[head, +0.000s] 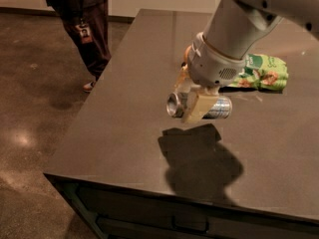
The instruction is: Place redbull can upright
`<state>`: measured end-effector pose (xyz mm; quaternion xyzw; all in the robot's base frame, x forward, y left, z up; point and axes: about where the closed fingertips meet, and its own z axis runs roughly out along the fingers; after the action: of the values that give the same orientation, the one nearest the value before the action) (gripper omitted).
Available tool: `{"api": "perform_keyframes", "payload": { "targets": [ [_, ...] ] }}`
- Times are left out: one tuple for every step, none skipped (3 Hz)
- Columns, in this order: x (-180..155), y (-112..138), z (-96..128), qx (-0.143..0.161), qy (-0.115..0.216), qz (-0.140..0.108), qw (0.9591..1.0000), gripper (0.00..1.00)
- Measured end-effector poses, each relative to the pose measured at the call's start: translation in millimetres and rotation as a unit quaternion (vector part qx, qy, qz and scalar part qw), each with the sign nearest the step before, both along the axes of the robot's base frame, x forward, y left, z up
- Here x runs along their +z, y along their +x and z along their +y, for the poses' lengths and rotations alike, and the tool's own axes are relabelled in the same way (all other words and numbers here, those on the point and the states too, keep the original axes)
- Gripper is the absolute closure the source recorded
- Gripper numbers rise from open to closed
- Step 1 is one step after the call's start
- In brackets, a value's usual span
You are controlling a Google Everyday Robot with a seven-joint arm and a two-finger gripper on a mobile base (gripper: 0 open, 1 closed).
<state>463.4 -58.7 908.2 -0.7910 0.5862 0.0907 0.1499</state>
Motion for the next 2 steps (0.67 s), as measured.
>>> {"api": "perform_keyframes", "payload": {
  "targets": [
    [10.2, 0.4, 7.8, -0.031, 0.076, 0.04, 0.9958, 1.0],
    [17.1, 3.3, 16.4, -0.07, 0.154, 0.085, 0.9819, 1.0]
  ]
}}
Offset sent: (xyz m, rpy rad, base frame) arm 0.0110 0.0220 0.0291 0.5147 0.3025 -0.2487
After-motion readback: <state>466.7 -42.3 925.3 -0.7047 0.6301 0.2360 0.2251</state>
